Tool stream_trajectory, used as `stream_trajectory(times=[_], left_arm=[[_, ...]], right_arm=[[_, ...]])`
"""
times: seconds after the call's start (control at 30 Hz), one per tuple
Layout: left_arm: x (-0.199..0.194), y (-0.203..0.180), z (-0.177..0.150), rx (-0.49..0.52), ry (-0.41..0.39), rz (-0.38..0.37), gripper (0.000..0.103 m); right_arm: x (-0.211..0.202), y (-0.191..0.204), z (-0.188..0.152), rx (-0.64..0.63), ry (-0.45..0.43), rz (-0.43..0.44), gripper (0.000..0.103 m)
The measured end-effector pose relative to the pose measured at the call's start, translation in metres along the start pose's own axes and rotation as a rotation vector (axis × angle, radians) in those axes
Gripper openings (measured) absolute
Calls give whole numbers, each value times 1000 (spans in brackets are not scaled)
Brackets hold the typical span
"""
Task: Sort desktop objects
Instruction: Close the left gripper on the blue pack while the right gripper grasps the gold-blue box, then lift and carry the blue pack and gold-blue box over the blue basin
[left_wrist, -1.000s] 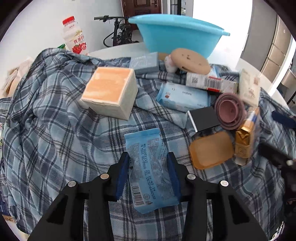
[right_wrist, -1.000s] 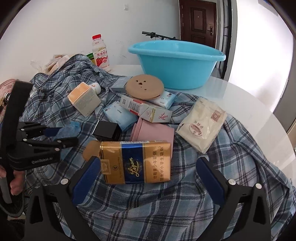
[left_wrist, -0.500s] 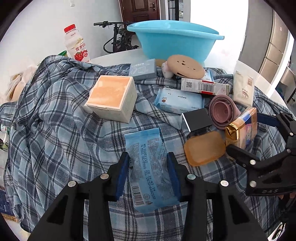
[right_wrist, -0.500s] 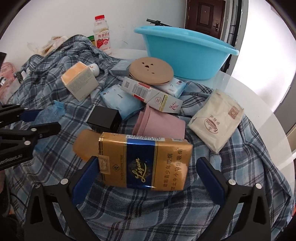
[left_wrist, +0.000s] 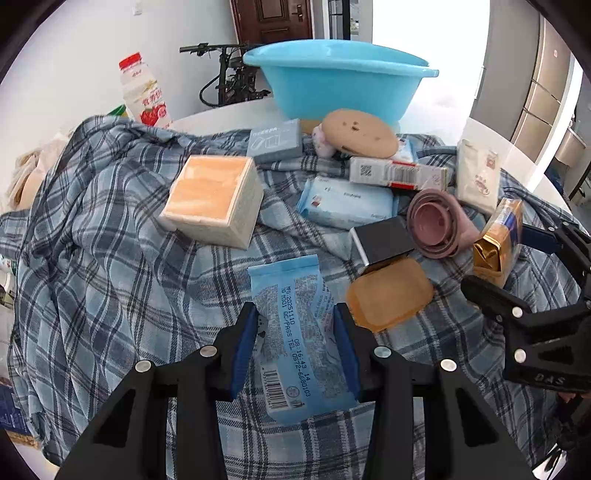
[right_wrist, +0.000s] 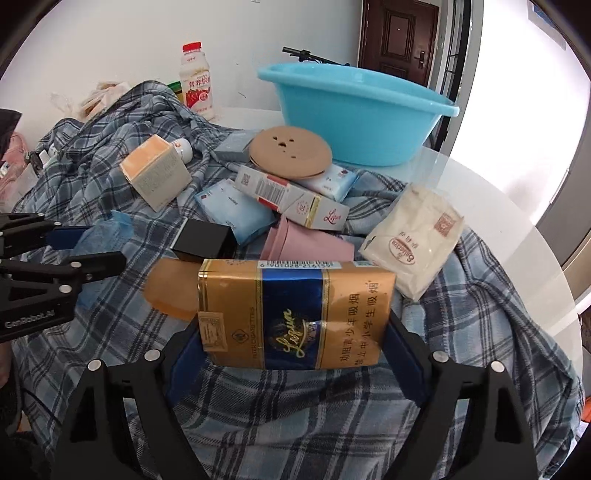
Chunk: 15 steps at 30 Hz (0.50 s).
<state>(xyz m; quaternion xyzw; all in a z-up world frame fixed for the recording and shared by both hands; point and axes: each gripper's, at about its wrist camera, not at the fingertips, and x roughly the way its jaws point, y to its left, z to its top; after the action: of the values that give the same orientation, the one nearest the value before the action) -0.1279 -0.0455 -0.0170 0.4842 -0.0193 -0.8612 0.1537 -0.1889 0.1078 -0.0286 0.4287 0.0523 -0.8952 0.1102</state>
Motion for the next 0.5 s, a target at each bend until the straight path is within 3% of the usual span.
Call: stream_trajectory(times=[0.5], left_arm=[[-33, -19, 40, 36, -106, -20, 44]], right_arm=[[-39, -19, 29, 30, -96, -70, 86]])
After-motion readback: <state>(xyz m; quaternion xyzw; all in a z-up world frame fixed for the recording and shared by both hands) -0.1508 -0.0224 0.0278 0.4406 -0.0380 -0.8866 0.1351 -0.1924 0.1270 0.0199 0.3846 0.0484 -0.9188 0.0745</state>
